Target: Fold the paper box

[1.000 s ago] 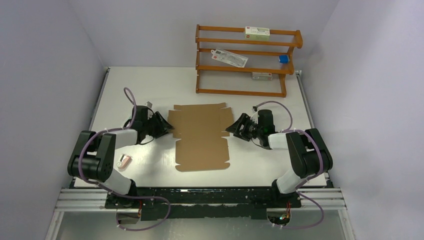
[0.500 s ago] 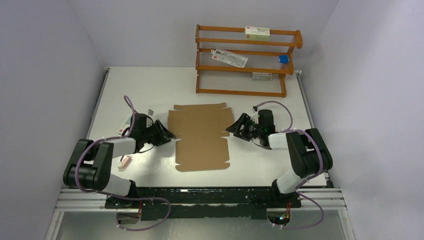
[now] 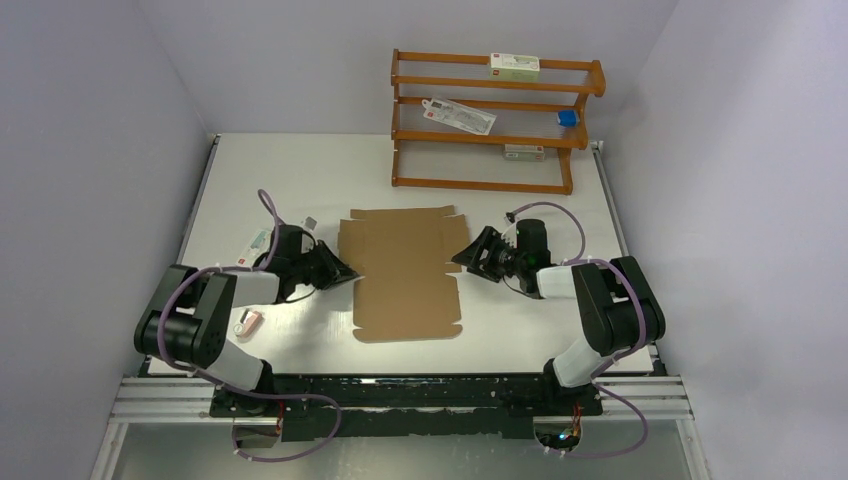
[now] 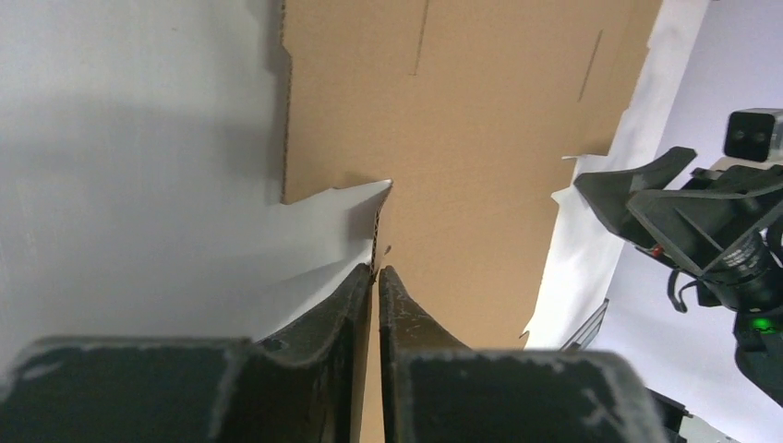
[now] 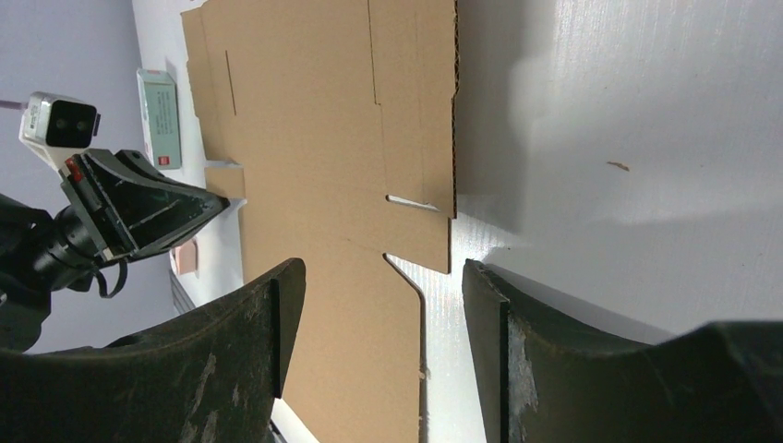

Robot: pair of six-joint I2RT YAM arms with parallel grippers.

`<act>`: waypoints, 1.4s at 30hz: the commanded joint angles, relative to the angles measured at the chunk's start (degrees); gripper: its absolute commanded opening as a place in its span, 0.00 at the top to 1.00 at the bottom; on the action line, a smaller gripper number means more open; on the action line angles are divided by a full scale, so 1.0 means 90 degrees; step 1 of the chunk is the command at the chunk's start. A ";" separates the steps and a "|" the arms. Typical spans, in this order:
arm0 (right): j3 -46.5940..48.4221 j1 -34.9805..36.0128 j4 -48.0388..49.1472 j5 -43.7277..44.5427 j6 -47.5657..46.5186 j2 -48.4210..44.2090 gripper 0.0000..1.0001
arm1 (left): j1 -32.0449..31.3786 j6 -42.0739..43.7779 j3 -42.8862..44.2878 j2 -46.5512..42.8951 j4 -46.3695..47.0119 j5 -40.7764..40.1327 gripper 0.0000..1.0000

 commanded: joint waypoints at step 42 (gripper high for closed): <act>-0.0777 -0.0216 0.0517 0.0707 0.1563 0.0098 0.33 | 0.0221 -0.3075 -0.0678 -0.1198 0.2448 0.1464 0.95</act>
